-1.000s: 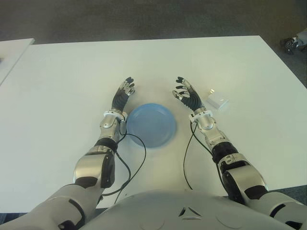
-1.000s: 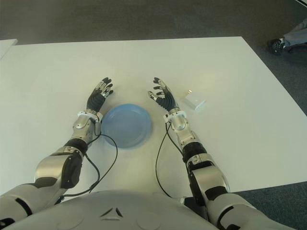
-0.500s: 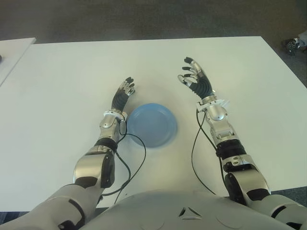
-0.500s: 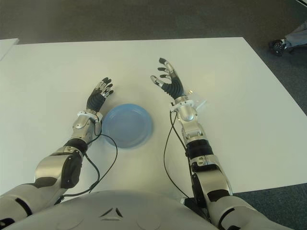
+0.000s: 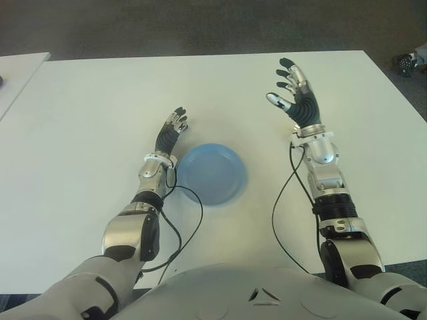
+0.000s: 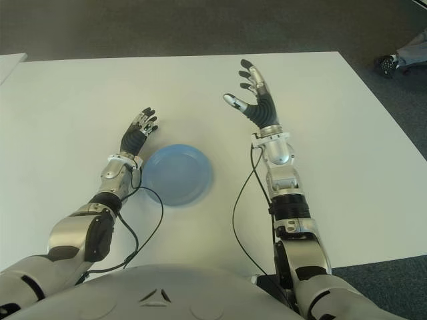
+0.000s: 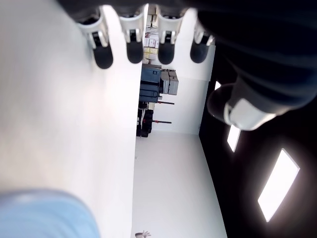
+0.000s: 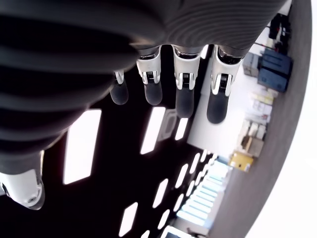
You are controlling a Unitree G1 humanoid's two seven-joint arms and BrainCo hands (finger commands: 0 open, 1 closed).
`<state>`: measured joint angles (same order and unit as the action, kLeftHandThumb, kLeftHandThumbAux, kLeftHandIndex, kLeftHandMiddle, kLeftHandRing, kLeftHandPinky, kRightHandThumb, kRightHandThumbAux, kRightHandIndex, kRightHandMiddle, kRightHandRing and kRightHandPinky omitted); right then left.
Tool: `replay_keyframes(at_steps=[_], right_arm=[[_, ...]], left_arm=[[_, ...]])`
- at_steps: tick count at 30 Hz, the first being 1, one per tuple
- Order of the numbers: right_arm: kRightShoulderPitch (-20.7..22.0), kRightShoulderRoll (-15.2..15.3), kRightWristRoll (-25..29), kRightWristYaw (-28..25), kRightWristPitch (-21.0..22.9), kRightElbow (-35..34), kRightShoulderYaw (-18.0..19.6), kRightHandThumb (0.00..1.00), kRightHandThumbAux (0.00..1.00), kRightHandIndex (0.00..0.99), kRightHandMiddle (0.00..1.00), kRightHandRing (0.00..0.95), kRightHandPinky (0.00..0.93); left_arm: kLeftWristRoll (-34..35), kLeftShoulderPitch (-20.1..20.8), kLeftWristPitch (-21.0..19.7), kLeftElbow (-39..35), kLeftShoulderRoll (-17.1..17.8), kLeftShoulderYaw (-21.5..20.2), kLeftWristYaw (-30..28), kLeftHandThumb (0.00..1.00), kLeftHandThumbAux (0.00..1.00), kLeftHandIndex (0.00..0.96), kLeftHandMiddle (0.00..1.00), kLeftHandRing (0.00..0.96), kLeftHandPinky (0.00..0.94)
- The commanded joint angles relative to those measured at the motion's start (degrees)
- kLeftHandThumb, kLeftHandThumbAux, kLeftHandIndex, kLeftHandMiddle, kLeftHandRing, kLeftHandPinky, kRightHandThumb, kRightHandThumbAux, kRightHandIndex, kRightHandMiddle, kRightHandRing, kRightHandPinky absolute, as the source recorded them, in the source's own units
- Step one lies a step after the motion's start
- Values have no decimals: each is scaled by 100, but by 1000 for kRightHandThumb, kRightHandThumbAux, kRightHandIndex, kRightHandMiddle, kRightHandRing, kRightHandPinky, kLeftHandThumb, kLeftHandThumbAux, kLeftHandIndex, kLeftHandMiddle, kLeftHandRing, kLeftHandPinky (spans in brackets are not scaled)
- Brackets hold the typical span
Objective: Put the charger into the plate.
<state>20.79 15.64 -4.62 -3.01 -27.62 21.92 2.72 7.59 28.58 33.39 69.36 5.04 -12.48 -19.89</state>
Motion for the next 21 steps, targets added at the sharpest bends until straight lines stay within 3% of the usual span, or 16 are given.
replay_keyframes(at_steps=[1, 6, 12, 21], right_arm=[[170, 373, -544, 553, -491, 1005, 121, 523, 422, 0, 6, 35, 104], [320, 825, -1885, 1714, -759, 1574, -256, 426, 299, 0, 0, 6, 22], [486, 1391, -3021, 2498, -326, 2454, -886, 352, 167, 0, 0, 0, 1], [803, 1421, -3730, 3180, 533, 3440, -1636, 338, 100, 0, 0, 0, 0]], left_arm=[[-39, -195, -308, 205, 10, 2, 11, 103, 525, 0, 0, 0, 13], [-25, -190, -306, 212, 11, -8, -3, 105, 522, 0, 0, 0, 13], [-11, -188, -310, 216, 20, -9, -26, 97, 522, 0, 0, 0, 11], [11, -185, -336, 215, 20, -22, -56, 93, 527, 0, 0, 0, 13]])
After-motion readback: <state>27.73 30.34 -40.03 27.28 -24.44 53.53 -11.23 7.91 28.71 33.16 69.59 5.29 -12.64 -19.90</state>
